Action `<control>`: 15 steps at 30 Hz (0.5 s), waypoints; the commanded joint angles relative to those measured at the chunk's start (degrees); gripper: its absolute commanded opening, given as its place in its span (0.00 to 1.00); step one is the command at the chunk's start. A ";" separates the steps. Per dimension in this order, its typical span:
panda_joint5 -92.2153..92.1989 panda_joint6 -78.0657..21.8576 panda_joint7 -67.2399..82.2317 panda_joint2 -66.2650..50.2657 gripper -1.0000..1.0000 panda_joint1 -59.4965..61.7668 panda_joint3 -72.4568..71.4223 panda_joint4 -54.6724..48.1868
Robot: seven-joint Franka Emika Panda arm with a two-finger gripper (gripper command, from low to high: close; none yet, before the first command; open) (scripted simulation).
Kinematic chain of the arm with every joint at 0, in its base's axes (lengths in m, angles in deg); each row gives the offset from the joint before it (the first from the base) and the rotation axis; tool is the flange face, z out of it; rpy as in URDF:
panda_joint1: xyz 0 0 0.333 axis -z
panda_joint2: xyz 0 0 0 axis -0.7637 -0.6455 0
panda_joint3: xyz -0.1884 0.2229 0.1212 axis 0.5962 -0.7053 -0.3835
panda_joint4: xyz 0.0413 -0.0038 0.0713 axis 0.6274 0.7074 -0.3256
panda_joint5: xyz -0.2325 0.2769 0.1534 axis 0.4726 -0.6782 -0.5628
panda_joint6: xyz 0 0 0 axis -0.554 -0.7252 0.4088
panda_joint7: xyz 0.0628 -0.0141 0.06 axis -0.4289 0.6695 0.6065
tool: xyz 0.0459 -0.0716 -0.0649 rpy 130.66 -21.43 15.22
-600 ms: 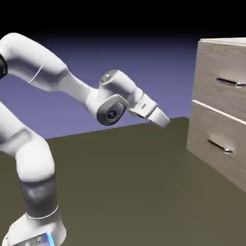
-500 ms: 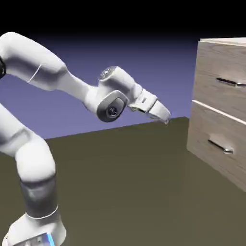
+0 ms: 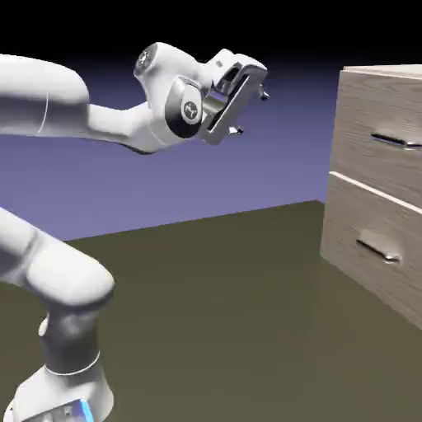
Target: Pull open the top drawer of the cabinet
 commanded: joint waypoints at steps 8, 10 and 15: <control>16.21 -3.78 19.94 5.73 0.50 -13.11 7.33 -7.14; 20.27 -4.73 24.92 7.17 0.50 -16.39 9.16 -8.93; 30.40 -7.09 37.38 10.75 0.50 -24.58 13.74 -13.39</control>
